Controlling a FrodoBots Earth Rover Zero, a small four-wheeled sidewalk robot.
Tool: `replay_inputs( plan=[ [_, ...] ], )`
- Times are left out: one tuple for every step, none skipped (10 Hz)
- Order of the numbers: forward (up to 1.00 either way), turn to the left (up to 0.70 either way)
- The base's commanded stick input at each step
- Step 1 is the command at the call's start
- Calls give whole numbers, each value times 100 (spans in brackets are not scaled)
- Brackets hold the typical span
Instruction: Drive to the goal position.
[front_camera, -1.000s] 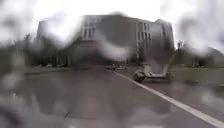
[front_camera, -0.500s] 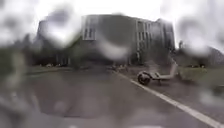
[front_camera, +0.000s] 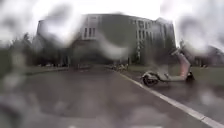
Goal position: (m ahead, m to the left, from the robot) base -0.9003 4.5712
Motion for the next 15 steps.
replay_inputs(
  plan=[
    [100, 0],
    [100, 0],
    [100, 0],
    [100, 0],
    [100, 0],
    [100, 0],
    [100, 0],
    [100, 0],
    [100, 0],
    [100, 0],
    [100, 0],
    [100, 0],
    [100, 0],
    [100, 0],
    [100, 0]
  ],
)
